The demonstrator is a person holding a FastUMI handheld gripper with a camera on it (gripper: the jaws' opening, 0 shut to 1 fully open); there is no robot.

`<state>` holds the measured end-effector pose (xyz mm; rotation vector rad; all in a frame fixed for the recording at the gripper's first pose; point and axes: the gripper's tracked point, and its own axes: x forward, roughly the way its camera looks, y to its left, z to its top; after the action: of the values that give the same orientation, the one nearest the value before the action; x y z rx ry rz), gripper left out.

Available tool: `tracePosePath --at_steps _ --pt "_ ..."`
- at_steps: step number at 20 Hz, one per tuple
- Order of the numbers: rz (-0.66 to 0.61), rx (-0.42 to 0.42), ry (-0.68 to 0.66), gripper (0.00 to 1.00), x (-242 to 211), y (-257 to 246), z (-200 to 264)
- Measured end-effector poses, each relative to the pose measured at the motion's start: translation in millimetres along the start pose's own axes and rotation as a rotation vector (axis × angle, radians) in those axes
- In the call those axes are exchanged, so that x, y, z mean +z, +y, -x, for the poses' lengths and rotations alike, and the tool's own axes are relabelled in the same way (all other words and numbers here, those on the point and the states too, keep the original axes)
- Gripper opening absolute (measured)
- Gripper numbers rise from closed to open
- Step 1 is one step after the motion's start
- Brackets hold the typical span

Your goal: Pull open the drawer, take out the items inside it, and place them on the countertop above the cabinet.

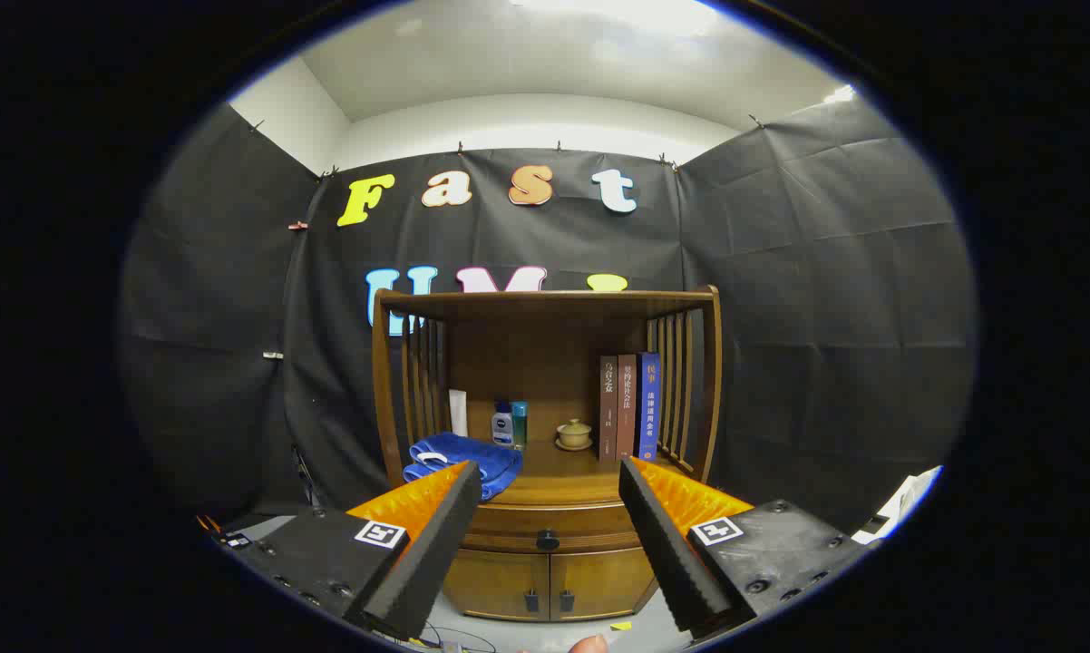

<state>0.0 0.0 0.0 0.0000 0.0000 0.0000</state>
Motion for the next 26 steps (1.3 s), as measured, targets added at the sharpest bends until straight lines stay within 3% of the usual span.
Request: tracePosePath --at_steps 17,26 --pt "-0.008 0.028 -0.006 0.98 -10.2 11.7 -6.5" --pt "0.002 0.061 -0.04 0.98 -58.0 17.5 -74.1"
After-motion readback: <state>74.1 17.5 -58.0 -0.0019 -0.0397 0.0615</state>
